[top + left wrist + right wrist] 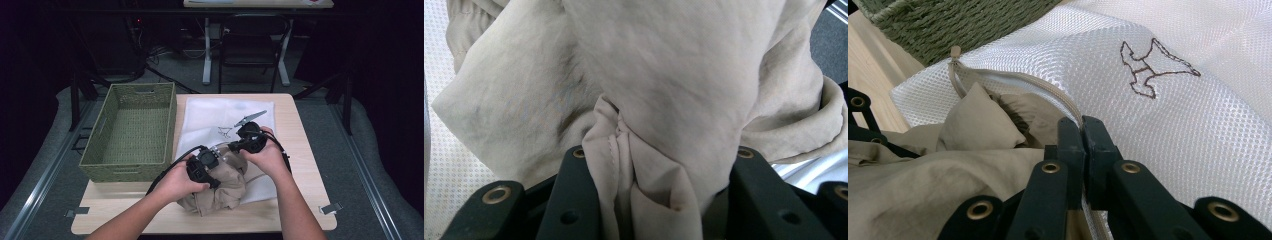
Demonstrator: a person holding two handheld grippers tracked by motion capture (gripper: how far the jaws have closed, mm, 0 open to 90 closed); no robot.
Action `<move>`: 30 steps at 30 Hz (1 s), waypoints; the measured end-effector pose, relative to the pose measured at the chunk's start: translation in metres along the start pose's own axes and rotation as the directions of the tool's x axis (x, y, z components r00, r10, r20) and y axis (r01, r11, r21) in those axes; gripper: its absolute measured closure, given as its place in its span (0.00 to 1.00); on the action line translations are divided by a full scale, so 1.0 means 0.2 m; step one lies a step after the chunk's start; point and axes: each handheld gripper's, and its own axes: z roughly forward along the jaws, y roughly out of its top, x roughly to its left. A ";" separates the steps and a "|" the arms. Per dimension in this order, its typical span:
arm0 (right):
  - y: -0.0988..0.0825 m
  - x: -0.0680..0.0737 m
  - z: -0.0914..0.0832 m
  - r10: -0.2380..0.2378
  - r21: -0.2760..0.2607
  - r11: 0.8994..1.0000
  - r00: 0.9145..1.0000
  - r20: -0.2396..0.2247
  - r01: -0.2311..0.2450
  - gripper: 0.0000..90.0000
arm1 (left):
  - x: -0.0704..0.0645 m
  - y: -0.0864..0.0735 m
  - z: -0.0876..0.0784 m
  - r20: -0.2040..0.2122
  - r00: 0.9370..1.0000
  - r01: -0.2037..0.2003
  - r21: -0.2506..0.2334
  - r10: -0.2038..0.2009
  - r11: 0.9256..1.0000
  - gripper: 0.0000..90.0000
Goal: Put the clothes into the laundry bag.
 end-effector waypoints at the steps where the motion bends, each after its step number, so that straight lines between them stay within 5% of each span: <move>1: 0.00 0.00 0.00 0.000 0.000 1.000 1.000 0.000 0.000 0.98 | 0.00 0.00 0.00 0.000 1.000 0.001 0.002 -0.001 1.000 0.73; 21: -0.01 0.00 -0.01 -0.001 -0.008 1.000 1.000 -0.002 0.001 0.98 | 0.13 0.07 0.07 -0.002 0.995 0.099 -0.030 -0.099 0.995 0.73; 30: -0.01 0.00 -0.01 -0.003 -0.006 1.000 1.000 -0.004 0.003 0.98 | 0.17 0.07 0.13 -0.029 0.986 0.160 -0.058 -0.162 0.985 0.73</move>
